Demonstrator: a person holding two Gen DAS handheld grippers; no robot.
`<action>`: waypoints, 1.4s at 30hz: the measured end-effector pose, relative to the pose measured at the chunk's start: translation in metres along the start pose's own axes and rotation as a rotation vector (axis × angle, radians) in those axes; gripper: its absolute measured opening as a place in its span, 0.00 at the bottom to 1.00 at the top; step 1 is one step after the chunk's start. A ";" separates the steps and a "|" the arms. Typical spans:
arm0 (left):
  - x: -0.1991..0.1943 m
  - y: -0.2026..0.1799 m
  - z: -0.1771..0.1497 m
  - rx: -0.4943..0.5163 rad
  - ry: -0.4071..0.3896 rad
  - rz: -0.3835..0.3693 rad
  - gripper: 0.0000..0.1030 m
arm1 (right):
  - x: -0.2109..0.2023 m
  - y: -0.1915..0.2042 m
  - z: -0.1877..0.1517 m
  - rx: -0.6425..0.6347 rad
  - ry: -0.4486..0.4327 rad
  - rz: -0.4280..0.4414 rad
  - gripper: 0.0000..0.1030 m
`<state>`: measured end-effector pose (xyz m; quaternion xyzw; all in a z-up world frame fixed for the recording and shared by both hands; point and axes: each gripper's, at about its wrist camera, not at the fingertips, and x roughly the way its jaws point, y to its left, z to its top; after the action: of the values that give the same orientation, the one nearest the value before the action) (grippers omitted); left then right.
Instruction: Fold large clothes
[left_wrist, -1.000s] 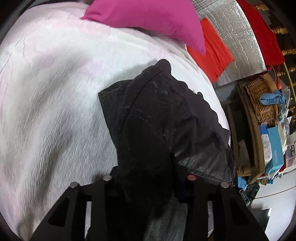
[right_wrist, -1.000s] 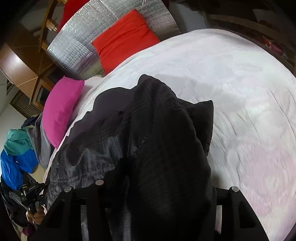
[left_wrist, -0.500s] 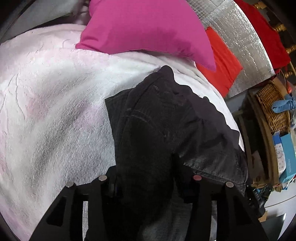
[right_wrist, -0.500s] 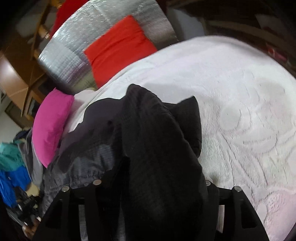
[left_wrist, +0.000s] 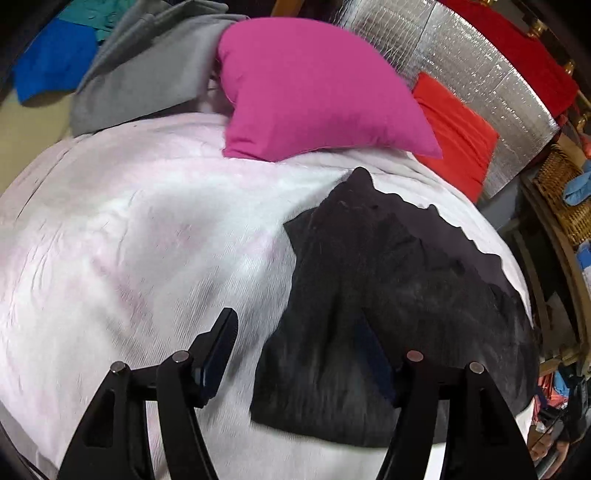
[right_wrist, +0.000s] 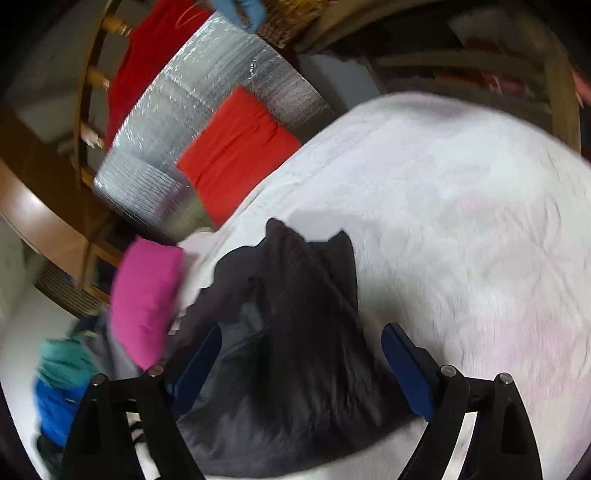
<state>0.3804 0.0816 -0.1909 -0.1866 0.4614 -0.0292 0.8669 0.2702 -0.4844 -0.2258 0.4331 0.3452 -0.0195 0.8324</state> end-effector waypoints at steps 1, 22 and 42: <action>-0.005 0.002 -0.005 -0.007 0.003 -0.016 0.66 | -0.003 -0.005 -0.007 0.020 0.020 0.007 0.88; 0.033 0.022 -0.053 -0.326 0.188 -0.268 0.69 | 0.036 -0.029 -0.033 0.225 0.028 -0.007 0.68; 0.020 0.035 -0.039 -0.342 0.131 -0.264 0.66 | 0.002 -0.011 -0.017 0.109 -0.004 -0.093 0.70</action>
<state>0.3554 0.0983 -0.2386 -0.3873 0.4864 -0.0756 0.7795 0.2587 -0.4783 -0.2410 0.4614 0.3619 -0.0776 0.8063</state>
